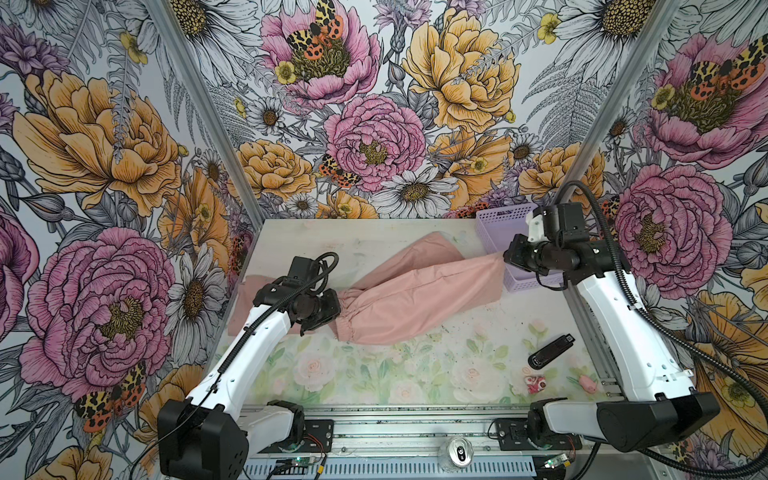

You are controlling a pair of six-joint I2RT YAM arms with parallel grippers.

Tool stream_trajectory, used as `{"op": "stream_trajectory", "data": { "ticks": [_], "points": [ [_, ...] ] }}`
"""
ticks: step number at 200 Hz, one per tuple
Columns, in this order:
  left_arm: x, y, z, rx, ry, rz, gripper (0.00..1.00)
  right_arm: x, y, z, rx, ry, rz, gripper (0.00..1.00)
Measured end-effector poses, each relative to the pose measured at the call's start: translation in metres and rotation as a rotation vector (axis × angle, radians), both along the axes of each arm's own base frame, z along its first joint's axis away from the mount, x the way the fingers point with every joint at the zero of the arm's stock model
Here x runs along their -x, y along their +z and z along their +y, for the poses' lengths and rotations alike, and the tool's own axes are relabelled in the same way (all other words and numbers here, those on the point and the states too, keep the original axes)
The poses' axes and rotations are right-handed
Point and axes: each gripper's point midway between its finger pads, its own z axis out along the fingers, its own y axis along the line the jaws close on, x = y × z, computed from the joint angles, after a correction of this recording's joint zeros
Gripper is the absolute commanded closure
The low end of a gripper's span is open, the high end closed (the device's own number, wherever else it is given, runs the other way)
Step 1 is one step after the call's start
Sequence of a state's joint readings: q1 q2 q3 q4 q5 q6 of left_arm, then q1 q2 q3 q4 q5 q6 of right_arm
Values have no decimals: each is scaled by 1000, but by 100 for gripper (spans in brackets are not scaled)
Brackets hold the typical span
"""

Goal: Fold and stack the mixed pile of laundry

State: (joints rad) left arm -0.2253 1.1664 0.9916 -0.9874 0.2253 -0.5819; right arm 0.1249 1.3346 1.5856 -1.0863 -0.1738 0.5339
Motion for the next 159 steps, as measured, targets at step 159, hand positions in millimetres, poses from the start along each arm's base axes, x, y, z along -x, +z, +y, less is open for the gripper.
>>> {"op": "stream_trajectory", "data": {
  "ticks": [159],
  "points": [
    [26,-32,14,46,127,26,100,-135,-29,41,126,155,3,100]
  ]
}}
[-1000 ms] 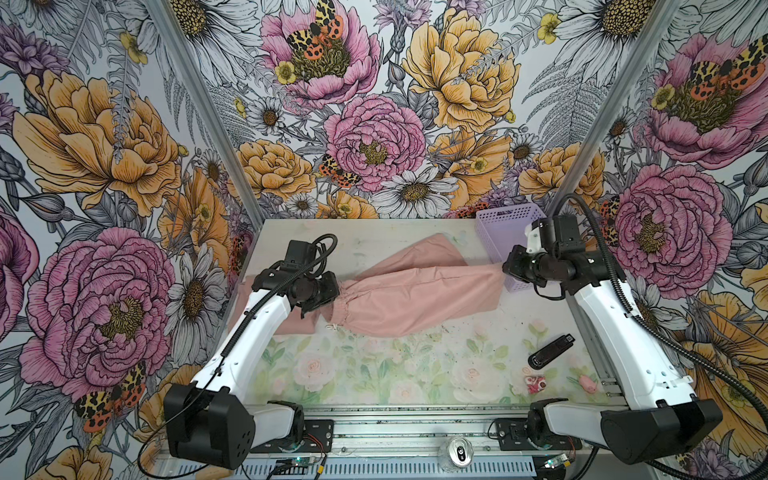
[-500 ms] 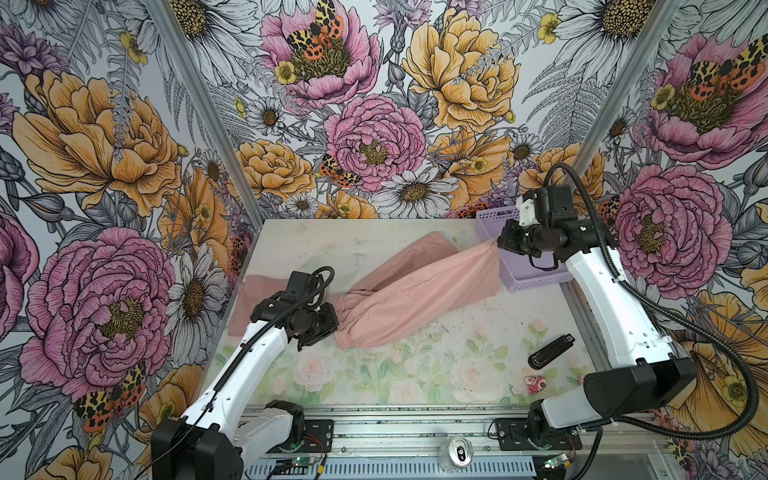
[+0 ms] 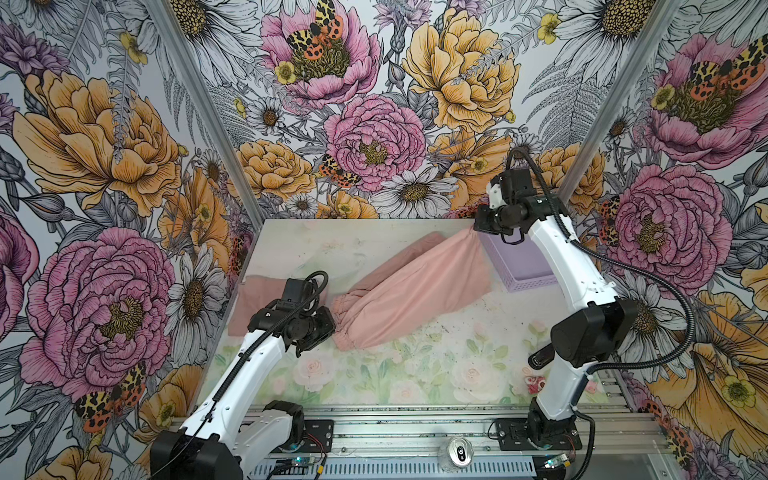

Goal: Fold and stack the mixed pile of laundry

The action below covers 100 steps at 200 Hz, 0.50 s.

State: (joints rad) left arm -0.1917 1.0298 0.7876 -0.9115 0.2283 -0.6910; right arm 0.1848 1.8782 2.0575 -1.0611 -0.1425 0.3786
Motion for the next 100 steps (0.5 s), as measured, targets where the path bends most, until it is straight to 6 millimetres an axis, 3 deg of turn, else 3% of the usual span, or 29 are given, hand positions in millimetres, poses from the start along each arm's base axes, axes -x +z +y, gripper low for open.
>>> {"op": "stream_trajectory", "data": {
  "ticks": [51,100],
  "points": [
    [-17,1,4,12,38,-40,100,-42,-29,3,34,-7,19,100],
    [-29,-19,5,10,46,-25,100,-76,-61,11,45,-6,38,100]
  ]
}}
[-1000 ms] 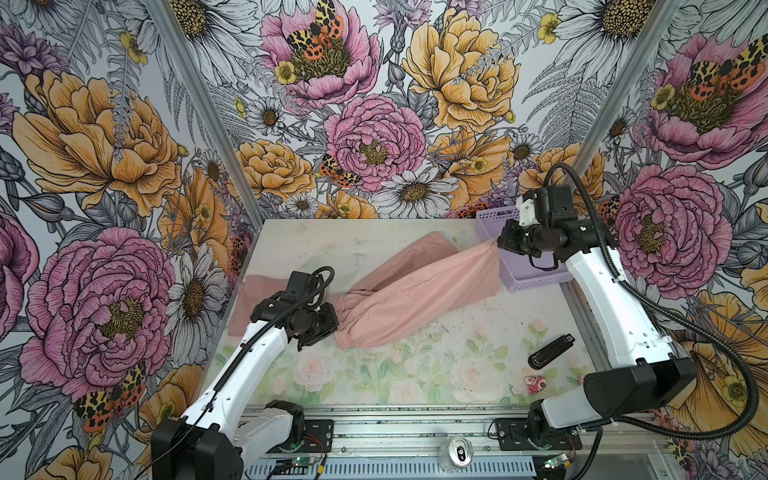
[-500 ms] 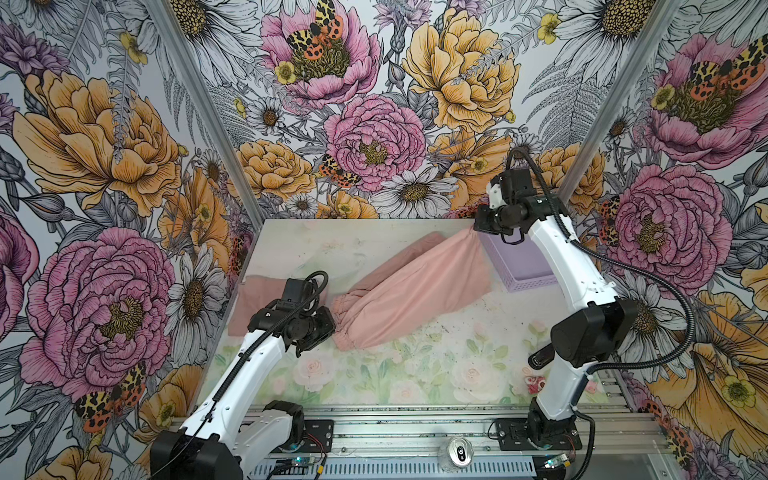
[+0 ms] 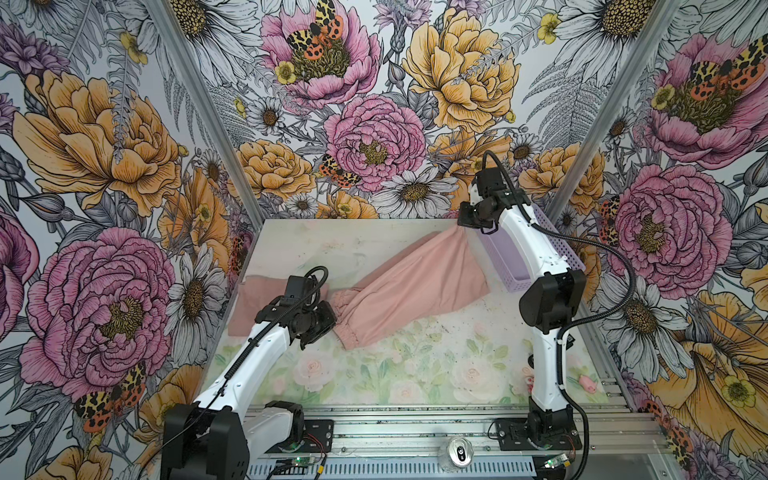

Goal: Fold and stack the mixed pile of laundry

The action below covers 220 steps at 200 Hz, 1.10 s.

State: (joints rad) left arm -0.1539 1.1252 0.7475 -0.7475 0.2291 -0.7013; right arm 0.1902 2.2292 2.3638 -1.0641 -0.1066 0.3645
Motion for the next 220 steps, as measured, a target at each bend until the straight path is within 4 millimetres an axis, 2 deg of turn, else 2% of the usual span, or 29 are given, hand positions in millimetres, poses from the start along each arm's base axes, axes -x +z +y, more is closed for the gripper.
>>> {"op": "stream_trajectory", "data": {
  "ticks": [22,50,86,133,159,195,220],
  "points": [
    [-6,-6,3,0,13,-2,100,-9,-13,3,3,2,11,100],
    [-13,-10,6,-1,28,-4,100,-22,-20,10,1,8,-1,100],
    [-20,-12,11,-3,38,-14,100,-34,-13,19,-7,18,-43,100],
    [-19,-5,10,8,30,-33,100,-25,1,18,-10,20,-50,100],
    [-14,3,10,18,28,-41,100,-8,28,14,-10,25,-66,100],
    [-14,25,10,25,24,-85,100,18,86,8,-6,51,-149,100],
    [-14,26,9,25,17,-88,100,25,102,8,-4,67,-180,100]
  ]
}}
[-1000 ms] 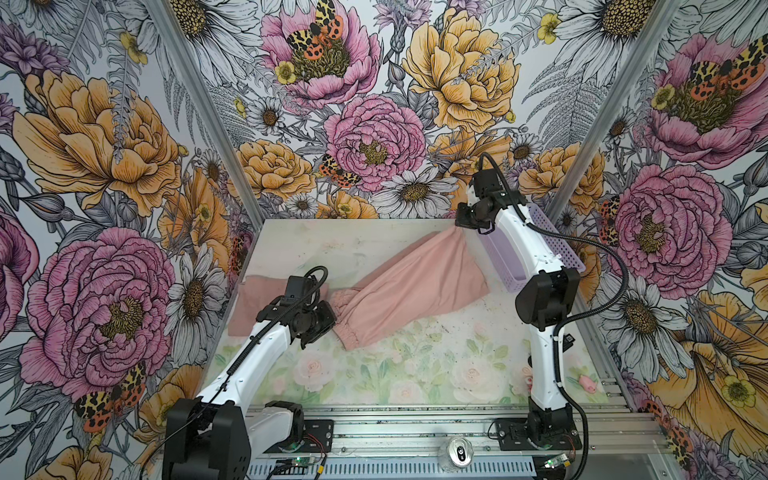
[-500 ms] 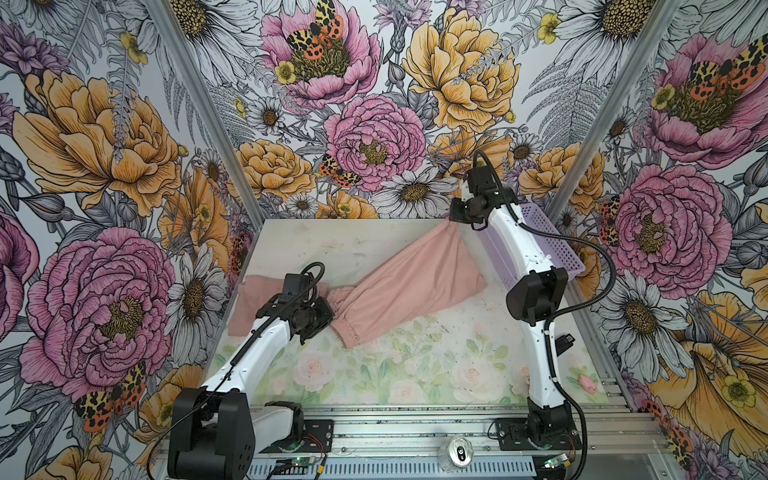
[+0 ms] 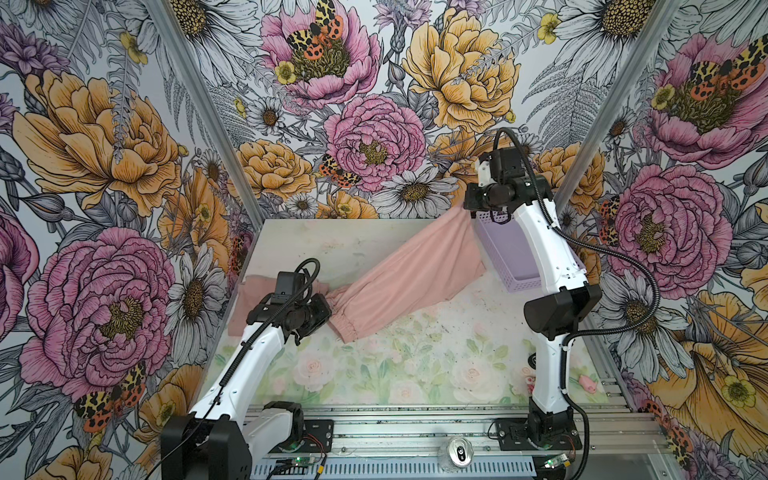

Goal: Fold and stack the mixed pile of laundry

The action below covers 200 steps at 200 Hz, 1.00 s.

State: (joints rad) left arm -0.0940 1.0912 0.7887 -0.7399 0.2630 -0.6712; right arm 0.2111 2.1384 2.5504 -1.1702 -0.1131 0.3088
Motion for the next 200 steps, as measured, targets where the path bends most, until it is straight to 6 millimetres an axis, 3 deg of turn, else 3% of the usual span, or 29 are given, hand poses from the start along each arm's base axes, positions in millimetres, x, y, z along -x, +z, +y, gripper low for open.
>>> {"op": "stream_trajectory", "data": {
  "ticks": [35,66,98,144,200],
  "points": [
    [0,-8,0,-7,-7,26,100,-20,-22,6,9,15,18,100],
    [-2,-18,4,-15,-1,54,100,-46,-75,11,23,14,84,100],
    [-8,-31,10,-22,10,88,100,-60,-121,11,38,7,151,100],
    [-17,-52,10,-39,-13,143,100,-73,-137,14,35,7,138,100],
    [-28,-48,15,-46,-11,120,100,-94,-162,19,10,-8,117,100]
  ]
}}
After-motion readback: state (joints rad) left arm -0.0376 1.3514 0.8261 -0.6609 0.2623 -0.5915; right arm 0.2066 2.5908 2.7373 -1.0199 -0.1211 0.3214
